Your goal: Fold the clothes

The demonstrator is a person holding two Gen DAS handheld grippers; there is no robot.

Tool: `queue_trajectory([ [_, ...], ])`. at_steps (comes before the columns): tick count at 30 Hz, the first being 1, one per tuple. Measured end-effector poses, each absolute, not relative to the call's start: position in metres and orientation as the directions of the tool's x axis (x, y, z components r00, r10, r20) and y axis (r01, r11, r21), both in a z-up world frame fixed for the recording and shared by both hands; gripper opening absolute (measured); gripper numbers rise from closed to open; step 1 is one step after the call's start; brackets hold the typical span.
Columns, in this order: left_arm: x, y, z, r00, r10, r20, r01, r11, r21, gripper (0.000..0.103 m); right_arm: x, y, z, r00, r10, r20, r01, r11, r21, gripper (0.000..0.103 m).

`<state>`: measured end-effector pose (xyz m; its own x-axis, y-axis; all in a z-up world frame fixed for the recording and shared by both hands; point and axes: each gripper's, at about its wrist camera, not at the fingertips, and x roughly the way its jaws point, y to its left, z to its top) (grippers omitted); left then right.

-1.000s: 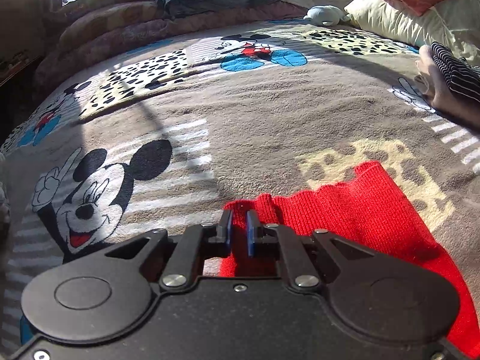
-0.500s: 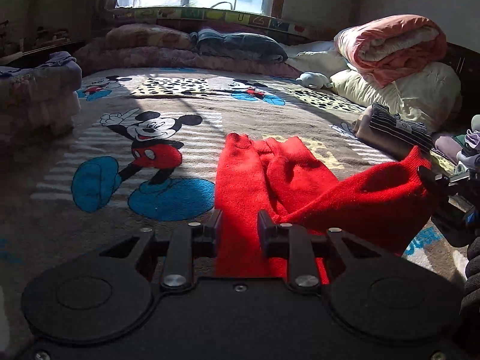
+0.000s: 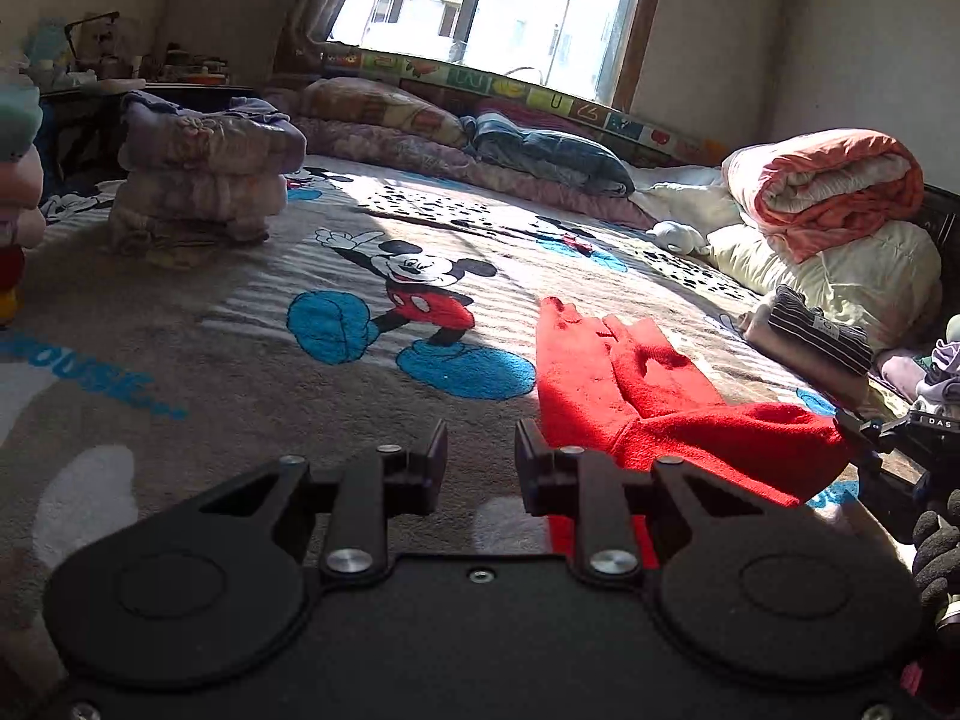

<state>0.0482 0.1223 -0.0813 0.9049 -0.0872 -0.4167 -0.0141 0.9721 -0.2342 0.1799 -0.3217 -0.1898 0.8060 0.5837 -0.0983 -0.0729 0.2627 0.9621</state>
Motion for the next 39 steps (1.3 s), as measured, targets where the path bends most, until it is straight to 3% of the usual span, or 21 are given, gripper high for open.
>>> queue_trajectory([
  [1,0.047,0.123,-0.081,0.906,-0.093,-0.413,-0.008,0.972,-0.235,0.023,0.179,-0.321,-0.192,0.812,0.574,-0.105,-0.065,0.267,0.962,0.048],
  [6,0.047,0.111,-0.082,0.912,-0.145,-0.384,0.064,0.974,-0.217,0.023,0.182,-0.312,-0.192,0.816,0.557,-0.155,-0.056,0.344,0.937,0.044],
  [9,0.054,0.092,-0.088,0.903,-0.196,-0.383,0.134,0.974,-0.182,0.023,0.186,-0.309,-0.193,0.815,0.550,-0.184,-0.039,0.369,0.929,0.028],
  [10,0.058,0.085,-0.092,0.893,-0.214,-0.396,0.158,0.973,-0.169,0.023,0.186,-0.308,-0.192,0.816,0.546,-0.191,-0.034,0.376,0.926,0.015],
  [15,0.078,0.050,-0.132,0.778,-0.279,-0.562,0.309,0.950,-0.043,0.025,0.187,-0.302,-0.178,0.827,0.507,-0.245,0.002,0.434,0.901,0.009],
  [18,0.070,0.056,-0.115,0.791,-0.314,-0.525,0.323,0.943,-0.077,0.026,0.189,-0.302,-0.174,0.827,0.488,-0.279,0.038,0.447,0.894,0.009],
  [21,0.063,0.057,-0.108,0.807,-0.349,-0.476,0.356,0.931,-0.079,0.040,0.188,-0.305,-0.179,0.821,0.495,-0.283,0.055,0.426,0.903,0.016],
  [23,0.062,0.053,-0.108,0.809,-0.353,-0.471,0.369,0.927,-0.062,0.041,0.188,-0.306,-0.182,0.817,0.501,-0.286,0.066,0.412,0.909,0.042],
  [24,0.063,0.049,-0.110,0.804,-0.351,-0.481,0.376,0.925,-0.046,0.041,0.188,-0.307,-0.184,0.815,0.503,-0.287,0.071,0.404,0.912,0.047],
  [31,0.067,0.033,-0.121,0.783,-0.330,-0.528,0.402,0.915,0.025,0.044,0.191,-0.312,-0.195,0.824,0.506,-0.256,0.094,0.324,0.941,0.048],
  [33,0.069,0.033,-0.124,0.777,-0.323,-0.540,0.397,0.917,0.023,0.044,0.200,-0.311,-0.188,0.843,0.489,-0.224,0.056,0.334,0.941,0.043],
  [34,0.070,0.033,-0.125,0.775,-0.323,-0.543,0.398,0.917,0.022,0.044,0.206,-0.310,-0.182,0.850,0.481,-0.212,0.034,0.353,0.935,0.021],
  [35,0.070,0.034,-0.125,0.773,-0.324,-0.545,0.398,0.917,0.020,0.045,0.209,-0.309,-0.173,0.858,0.478,-0.187,-0.010,0.379,0.926,0.010],
  [37,0.071,0.034,-0.126,0.771,-0.326,-0.547,0.399,0.917,0.017,0.045,0.206,-0.307,-0.151,0.873,0.467,-0.136,-0.118,0.475,0.872,0.010],
  [39,0.070,0.034,-0.127,0.769,-0.327,-0.549,0.400,0.916,0.014,0.045,0.209,-0.308,-0.144,0.880,0.436,-0.191,-0.106,0.571,0.814,0.010],
])
